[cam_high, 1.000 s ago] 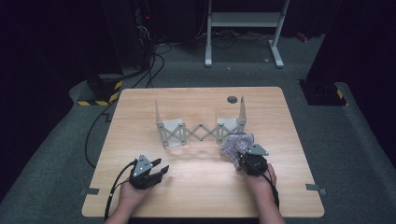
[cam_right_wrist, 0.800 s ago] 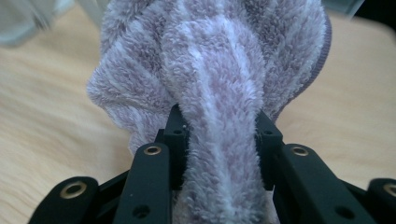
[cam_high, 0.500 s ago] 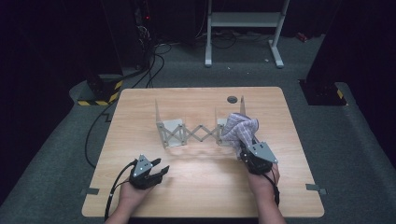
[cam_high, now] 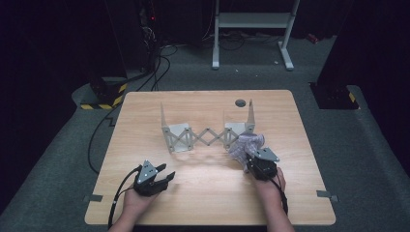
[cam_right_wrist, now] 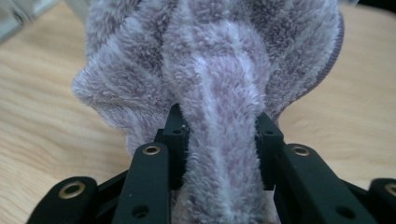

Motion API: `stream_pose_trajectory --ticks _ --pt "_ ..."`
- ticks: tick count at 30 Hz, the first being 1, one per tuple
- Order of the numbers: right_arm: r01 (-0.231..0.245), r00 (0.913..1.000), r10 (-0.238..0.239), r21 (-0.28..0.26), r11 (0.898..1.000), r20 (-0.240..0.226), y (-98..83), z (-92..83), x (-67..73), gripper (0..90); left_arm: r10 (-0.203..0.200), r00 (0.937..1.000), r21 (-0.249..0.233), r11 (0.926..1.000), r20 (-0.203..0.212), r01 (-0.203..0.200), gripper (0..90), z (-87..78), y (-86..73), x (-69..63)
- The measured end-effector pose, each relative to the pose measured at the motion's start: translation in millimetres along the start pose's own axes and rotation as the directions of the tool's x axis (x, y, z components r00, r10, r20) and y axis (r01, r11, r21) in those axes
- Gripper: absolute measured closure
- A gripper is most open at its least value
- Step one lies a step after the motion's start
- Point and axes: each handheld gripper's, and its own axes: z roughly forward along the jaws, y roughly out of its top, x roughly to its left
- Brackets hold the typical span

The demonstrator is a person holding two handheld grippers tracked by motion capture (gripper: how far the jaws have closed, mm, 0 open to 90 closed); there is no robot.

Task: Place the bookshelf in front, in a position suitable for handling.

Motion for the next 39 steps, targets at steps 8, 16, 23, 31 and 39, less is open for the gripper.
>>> stream_pose_trajectory --ticks 8,16,23,31,39 --pt "0.049 0.9980 -0.047 0.060 0.997 -0.043 -4.8 5.9 9.7 66.8 0.008 1.0000 -0.015 0.9999 0.002 -0.008 47.1 -0.5 0.4 -0.8" --pt "0.134 0.9867 -0.131 0.023 0.991 -0.097 -0.3 4.9 42.5 66.5 0.022 0.9997 -0.027 0.9994 -0.004 -0.022 45.9 -3.3 1.2 0.0" --pt "0.144 0.9861 -0.147 -0.044 0.989 -0.077 10.9 1.5 53.8 66.4 0.023 0.9997 -0.022 0.9995 0.000 -0.023 45.5 -3.6 1.2 1.5" --pt "0.129 0.9904 -0.137 -0.222 0.967 -0.021 34.2 -28.9 54.5 66.3 0.020 0.9998 -0.025 0.9995 0.004 -0.020 45.8 -4.2 1.9 1.1" --pt "0.106 0.9929 -0.114 -0.201 0.974 -0.032 34.6 -24.5 51.0 66.0 0.000 1.0000 -0.028 0.9996 0.002 0.000 45.9 -4.8 2.4 2.6"
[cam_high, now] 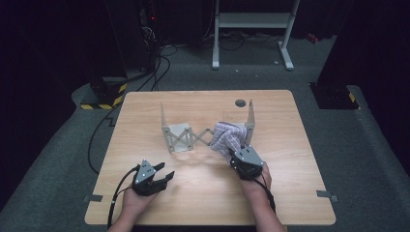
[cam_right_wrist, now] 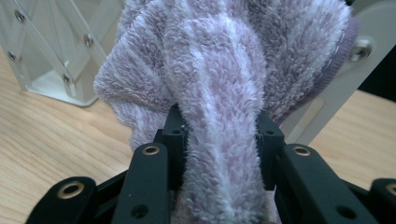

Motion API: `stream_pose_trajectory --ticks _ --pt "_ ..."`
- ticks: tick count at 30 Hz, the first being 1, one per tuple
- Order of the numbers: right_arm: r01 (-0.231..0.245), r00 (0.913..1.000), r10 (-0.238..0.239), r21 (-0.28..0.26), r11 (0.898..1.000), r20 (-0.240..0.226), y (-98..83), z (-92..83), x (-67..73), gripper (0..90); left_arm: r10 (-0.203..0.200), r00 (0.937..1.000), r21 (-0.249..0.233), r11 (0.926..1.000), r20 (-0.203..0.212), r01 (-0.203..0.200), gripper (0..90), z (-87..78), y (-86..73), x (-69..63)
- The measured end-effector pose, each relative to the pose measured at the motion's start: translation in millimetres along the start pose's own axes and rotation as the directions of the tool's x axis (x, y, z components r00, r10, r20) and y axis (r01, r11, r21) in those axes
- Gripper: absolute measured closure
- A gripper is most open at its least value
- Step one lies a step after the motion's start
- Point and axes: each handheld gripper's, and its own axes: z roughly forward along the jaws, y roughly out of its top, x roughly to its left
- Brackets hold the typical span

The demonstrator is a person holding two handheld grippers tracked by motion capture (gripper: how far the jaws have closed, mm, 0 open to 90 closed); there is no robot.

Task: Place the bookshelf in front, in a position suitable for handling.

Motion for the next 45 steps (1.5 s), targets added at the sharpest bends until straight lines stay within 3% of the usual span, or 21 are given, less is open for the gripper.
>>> stream_pose_trajectory --ticks 8,13,15,22,29,34,45 --pt "-0.018 0.9992 0.022 0.121 0.993 -0.033 -18.9 18.4 -0.1 65.8 -0.008 1.0000 -0.001 1.0000 -0.001 0.008 45.9 -0.9 -0.3 1.3" --pt "0.001 0.9974 0.015 0.218 0.976 -0.071 -31.8 30.9 6.8 65.7 -0.001 1.0000 0.000 1.0000 0.001 0.001 45.9 -0.6 -0.6 0.6" --pt "0.004 0.9969 0.014 0.231 0.973 -0.078 -34.0 33.2 8.4 65.7 0.005 1.0000 0.004 1.0000 0.002 -0.005 46.1 -0.4 -0.8 0.1" --pt "-0.003 0.9971 0.018 0.206 0.979 -0.074 -31.0 30.0 6.9 65.4 0.011 0.9999 0.010 0.9999 0.002 -0.011 46.1 1.0 -1.5 -1.2" --pt "-0.018 0.9989 0.020 0.051 0.999 -0.042 -4.9 7.9 2.1 65.1 0.008 1.0000 0.006 1.0000 -0.004 -0.008 46.1 0.2 -1.9 -0.6" --pt "-0.023 0.9994 0.022 -0.040 0.999 -0.026 9.0 -4.7 1.5 65.0 0.006 0.9999 0.003 1.0000 -0.009 -0.006 46.0 -1.4 -2.3 0.8" --pt "-0.024 0.9977 0.031 0.105 0.994 -0.061 -12.0 23.9 4.6 65.0 0.003 0.9999 -0.002 1.0000 -0.011 -0.003 46.0 -2.4 -2.6 2.0"
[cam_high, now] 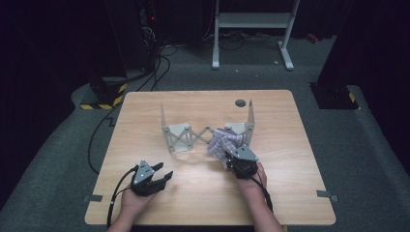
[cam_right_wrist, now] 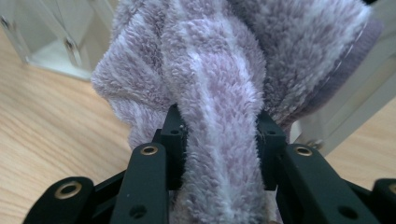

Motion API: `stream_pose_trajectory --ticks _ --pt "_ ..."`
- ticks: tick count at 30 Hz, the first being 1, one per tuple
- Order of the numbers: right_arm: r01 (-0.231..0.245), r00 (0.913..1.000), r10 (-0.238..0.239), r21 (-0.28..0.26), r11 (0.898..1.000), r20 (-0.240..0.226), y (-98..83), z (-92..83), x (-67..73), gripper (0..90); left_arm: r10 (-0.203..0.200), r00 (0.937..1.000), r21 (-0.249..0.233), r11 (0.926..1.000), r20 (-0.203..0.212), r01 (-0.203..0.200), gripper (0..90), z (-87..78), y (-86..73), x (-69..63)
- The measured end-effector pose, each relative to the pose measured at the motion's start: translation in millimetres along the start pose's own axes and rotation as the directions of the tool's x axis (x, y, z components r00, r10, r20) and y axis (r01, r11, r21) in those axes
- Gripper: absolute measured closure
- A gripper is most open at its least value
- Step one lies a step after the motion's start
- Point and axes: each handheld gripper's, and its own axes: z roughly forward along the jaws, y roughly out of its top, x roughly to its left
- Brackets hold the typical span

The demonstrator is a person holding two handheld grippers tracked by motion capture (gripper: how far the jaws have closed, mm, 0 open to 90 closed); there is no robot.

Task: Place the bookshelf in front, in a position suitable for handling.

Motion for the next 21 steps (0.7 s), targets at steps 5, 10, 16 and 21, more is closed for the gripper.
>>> stream_pose_trajectory --ticks 5,10,16,21 --pt "0.010 0.9994 -0.007 0.093 0.996 -0.035 -9.7 15.7 5.0 65.0 0.003 1.0000 0.001 1.0000 -0.001 -0.003 46.0 -0.2 -0.2 0.3" --pt "0.038 0.9970 -0.030 0.108 0.993 -0.071 -8.9 19.8 20.4 65.0 0.002 1.0000 0.000 1.0000 -0.004 -0.002 46.0 -1.3 -0.7 2.0" --pt "0.082 0.9942 -0.080 0.033 0.996 -0.072 9.0 15.2 38.6 64.8 -0.002 1.0000 -0.006 1.0000 -0.006 0.002 46.0 -2.7 -0.6 4.7" --pt "0.096 0.9938 -0.098 -0.035 0.995 -0.054 29.4 8.4 42.4 64.7 -0.005 1.0000 -0.010 0.9999 -0.008 0.005 46.1 -4.4 -0.3 6.8"
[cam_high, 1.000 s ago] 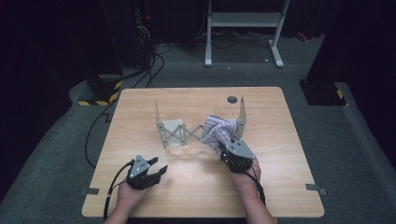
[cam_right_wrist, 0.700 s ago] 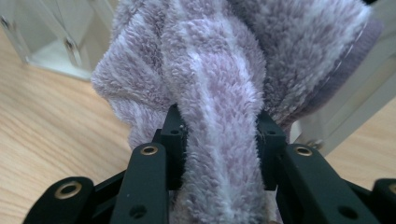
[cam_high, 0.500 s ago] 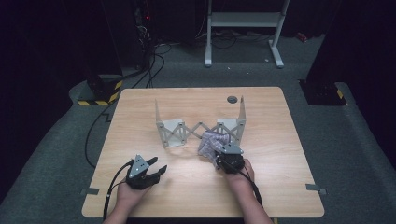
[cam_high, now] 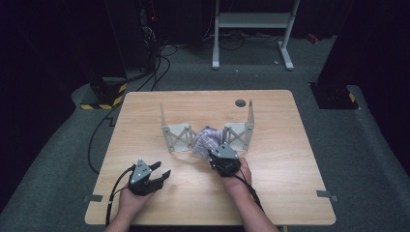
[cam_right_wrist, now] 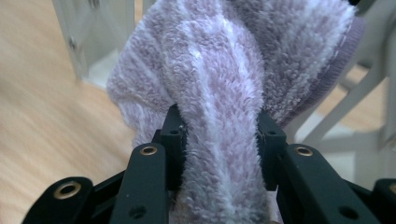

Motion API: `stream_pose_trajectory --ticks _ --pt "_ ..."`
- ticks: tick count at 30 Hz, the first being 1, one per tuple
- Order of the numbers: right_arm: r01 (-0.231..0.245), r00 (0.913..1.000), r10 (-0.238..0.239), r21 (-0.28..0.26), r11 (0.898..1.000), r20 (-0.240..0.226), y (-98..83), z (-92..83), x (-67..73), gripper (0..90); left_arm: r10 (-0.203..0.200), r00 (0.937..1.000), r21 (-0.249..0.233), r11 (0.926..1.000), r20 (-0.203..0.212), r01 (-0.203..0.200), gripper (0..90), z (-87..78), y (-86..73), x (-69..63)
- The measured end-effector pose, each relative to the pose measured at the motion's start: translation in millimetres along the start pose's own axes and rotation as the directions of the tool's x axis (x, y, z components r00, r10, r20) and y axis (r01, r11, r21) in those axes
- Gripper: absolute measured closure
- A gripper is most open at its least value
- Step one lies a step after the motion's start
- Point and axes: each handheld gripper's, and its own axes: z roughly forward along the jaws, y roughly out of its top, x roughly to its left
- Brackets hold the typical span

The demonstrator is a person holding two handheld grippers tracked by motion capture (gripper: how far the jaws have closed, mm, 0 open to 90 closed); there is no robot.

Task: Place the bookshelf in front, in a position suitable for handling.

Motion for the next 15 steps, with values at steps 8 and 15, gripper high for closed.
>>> stream_pose_trajectory --ticks 8,15 --pt "0.000 1.0000 0.001 -0.046 0.999 0.005 14.4 -2.4 1.5 64.8 -0.002 1.0000 -0.001 1.0000 0.001 0.002 46.1 -0.3 0.1 -0.5" --pt "-0.040 0.9990 0.041 0.067 0.997 -0.018 -11.3 22.9 0.5 64.9 0.001 1.0000 0.002 1.0000 0.004 -0.001 46.1 0.3 -0.1 -0.9"
